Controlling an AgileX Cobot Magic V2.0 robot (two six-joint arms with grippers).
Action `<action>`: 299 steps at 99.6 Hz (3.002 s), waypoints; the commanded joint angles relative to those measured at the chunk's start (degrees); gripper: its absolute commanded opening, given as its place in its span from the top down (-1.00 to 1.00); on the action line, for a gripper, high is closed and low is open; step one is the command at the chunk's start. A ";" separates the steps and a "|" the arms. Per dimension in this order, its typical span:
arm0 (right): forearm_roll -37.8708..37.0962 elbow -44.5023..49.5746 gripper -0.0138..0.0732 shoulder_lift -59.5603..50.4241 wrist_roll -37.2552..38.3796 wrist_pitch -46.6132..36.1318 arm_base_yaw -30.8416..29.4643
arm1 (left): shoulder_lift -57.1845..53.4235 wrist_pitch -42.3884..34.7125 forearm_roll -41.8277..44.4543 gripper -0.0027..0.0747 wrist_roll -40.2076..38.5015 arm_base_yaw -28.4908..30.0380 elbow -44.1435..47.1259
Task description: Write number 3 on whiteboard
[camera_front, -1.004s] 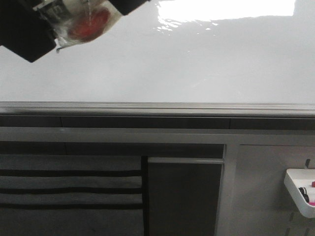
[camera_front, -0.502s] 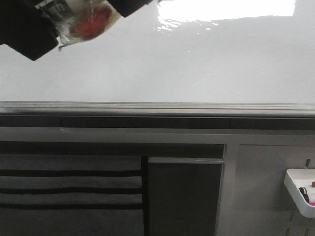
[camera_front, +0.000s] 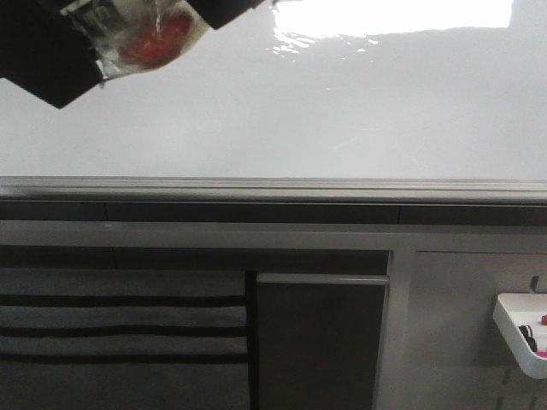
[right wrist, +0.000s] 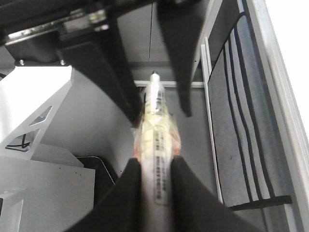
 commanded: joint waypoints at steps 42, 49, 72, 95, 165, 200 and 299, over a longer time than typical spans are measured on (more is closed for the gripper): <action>-19.57 -1.73 0.70 -13.57 25.72 -2.37 -8.68 | -14.14 -4.37 -0.89 -0.27 -12.23 10.46 -2.57; -21.69 -0.59 0.70 -16.74 33.69 -2.03 -12.03 | -17.29 -5.42 -0.96 -0.27 -13.14 12.81 -0.68; -22.19 9.92 0.70 -26.64 47.11 -4.54 -22.54 | -24.99 -15.05 -1.18 -0.27 -21.63 19.11 10.34; -22.19 13.54 0.70 -29.46 47.11 -3.77 -23.16 | -24.87 -19.15 -1.53 -0.27 -24.38 20.44 14.07; -24.16 -13.60 0.70 1.89 49.44 3.56 -15.63 | -24.65 -19.01 -1.53 -0.27 -24.38 20.44 14.07; -35.84 -17.49 0.70 10.99 58.32 -7.05 -11.73 | -24.65 -19.01 -1.53 -0.27 -24.38 20.44 14.07; -40.99 -15.55 0.70 11.63 63.66 3.07 -13.17 | -24.65 -19.01 -1.53 -0.27 -24.38 20.44 14.07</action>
